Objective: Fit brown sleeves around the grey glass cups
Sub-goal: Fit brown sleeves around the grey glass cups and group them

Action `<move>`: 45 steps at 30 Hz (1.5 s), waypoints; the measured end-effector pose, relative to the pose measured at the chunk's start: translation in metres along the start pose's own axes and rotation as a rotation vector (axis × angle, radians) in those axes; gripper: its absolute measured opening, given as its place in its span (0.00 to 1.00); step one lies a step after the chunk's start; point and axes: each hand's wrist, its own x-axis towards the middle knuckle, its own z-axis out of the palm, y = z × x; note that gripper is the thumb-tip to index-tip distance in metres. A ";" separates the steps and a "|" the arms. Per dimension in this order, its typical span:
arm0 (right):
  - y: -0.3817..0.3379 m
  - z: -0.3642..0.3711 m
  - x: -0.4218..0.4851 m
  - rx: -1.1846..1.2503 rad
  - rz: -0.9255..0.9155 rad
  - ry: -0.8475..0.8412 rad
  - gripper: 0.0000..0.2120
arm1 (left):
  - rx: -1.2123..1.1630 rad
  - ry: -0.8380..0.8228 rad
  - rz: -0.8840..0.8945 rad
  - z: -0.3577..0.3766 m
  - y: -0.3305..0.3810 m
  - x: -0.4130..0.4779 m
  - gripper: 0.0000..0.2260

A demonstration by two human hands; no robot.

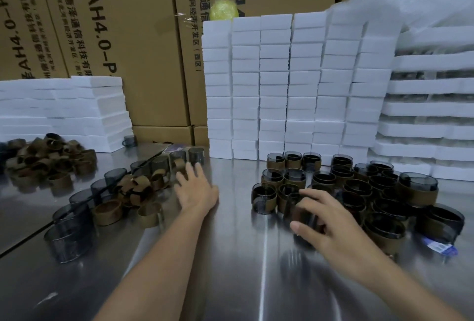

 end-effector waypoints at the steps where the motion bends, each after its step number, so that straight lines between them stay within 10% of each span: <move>1: 0.002 0.002 0.000 -0.027 -0.002 -0.024 0.03 | 0.008 -0.015 -0.047 0.001 0.002 0.005 0.36; 22: 0.006 -0.006 0.002 -0.056 0.037 0.033 0.04 | -0.164 0.109 0.078 0.000 0.001 0.047 0.17; 28: 0.001 -0.012 0.001 0.076 0.029 0.122 0.30 | -0.726 0.165 0.060 -0.021 0.025 0.010 0.25; 38: -0.028 -0.042 0.001 0.343 -0.033 0.505 0.23 | -1.690 -0.618 0.276 -0.084 0.098 -0.141 0.24; 45: -0.026 -0.043 -0.001 0.256 -0.161 0.375 0.39 | -1.677 -0.562 0.351 -0.089 0.102 -0.167 0.16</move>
